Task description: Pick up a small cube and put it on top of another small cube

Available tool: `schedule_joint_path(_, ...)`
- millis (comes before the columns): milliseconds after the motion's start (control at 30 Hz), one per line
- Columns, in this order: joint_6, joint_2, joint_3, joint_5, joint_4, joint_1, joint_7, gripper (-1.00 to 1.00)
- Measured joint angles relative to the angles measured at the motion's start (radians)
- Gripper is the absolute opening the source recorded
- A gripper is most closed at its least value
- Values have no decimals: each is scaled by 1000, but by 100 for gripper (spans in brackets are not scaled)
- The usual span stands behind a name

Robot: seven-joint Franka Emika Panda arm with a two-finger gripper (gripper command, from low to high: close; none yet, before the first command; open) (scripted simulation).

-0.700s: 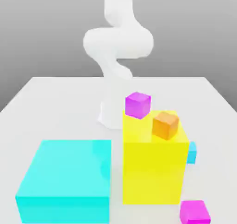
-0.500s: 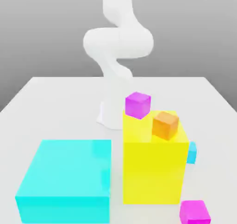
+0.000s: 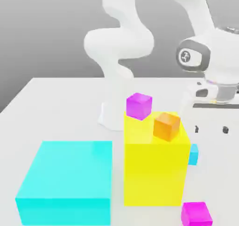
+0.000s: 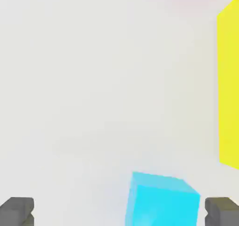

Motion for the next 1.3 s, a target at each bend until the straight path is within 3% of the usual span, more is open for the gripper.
schedule_joint_path(67, 75, 26, -15, 7, -42, -24, 24, 0)
schedule_joint_path(133, 136, 95, -78, -147, -41, -11, 140, 0)
schedule_joint_path(233, 216, 206, -300, -395, -17, 152, 321, 0)
schedule_joint_path(300, 271, 276, -450, -500, 1, 277, 401, 0)
schedule_joint_path(333, 292, 302, -501, -531, 8, 320, 425, -100)
schedule_joint_path(533, 306, 315, -528, -544, 11, 345, 435, -100)
schedule_joint_path(633, 255, 252, -413, -461, -6, 249, 371, -100)
schedule_joint_path(733, 181, 143, -306, -216, -35, 206, 193, -100)
schedule_joint_path(833, 100, 37, -294, -29, -52, 247, 61, -100)
schedule_joint_path(1067, 2, 111, -317, 167, 166, 222, -73, -100)
schedule_joint_path(1300, -104, 246, -330, 282, 410, 119, -240, -100)
